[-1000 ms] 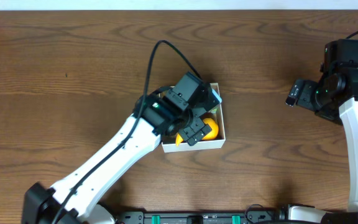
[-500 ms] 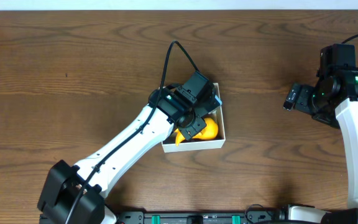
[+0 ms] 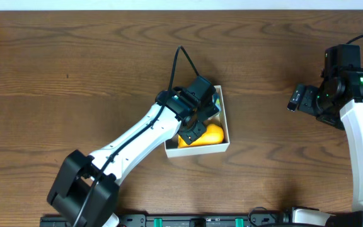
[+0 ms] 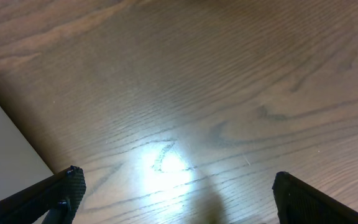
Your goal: Pack container
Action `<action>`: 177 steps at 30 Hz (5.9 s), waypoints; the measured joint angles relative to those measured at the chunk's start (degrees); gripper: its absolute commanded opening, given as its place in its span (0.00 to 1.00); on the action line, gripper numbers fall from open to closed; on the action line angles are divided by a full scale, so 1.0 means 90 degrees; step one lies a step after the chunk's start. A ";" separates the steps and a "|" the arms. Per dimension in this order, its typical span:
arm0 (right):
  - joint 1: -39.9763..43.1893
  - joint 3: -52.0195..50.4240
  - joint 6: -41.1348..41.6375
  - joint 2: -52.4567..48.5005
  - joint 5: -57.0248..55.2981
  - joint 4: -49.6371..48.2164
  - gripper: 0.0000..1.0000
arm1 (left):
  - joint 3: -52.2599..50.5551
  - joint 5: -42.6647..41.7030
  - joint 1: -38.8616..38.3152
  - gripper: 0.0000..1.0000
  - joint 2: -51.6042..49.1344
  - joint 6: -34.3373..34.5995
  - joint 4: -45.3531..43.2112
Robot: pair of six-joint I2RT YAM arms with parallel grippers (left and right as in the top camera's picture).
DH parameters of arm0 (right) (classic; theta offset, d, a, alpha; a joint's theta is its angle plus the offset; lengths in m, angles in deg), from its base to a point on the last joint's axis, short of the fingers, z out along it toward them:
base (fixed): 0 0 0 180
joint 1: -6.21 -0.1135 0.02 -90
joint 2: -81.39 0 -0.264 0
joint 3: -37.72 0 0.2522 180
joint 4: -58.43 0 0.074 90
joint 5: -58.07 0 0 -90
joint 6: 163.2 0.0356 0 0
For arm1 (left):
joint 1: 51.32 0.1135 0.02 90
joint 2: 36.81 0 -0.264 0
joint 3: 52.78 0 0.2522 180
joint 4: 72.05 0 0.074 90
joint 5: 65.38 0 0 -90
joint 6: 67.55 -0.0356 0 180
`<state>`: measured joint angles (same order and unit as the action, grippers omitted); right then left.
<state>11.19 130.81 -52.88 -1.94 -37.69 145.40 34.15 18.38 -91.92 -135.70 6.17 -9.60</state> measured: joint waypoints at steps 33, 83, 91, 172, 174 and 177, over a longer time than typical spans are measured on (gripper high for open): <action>-0.0002 0.0000 0.0000 0.0000 0.0000 -0.0022 0.99 | 0.0114 -0.0102 0.0148 0.57 0.1647 0.0277 0.0274; 0.0000 0.0000 0.0000 0.0000 0.0000 -0.0022 0.99 | 0.0121 -0.1124 -0.0211 0.62 -0.0032 0.0374 -0.0119; 0.0000 0.0000 0.0000 0.0000 0.0000 -0.0024 0.99 | 0.0121 -0.1098 -0.0211 0.78 0.1056 0.0403 0.0119; -0.1336 -0.4634 -0.0738 0.6494 -0.0622 -0.3347 0.99 | -0.3198 0.0721 0.4284 0.98 0.8245 0.2669 -0.0578; -0.1336 -0.4634 -0.0738 0.6494 -0.0622 -0.3347 0.99 | -0.3198 0.0721 0.4284 0.98 0.8245 0.2669 -0.0576; -0.1336 -0.4634 -0.0738 0.6494 -0.0624 -0.3347 0.99 | -0.3198 0.0721 0.4284 0.98 0.8245 0.2669 -0.0576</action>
<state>-0.83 89.11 -59.53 56.51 -43.31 115.28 5.36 24.87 -53.36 -61.50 30.19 -14.78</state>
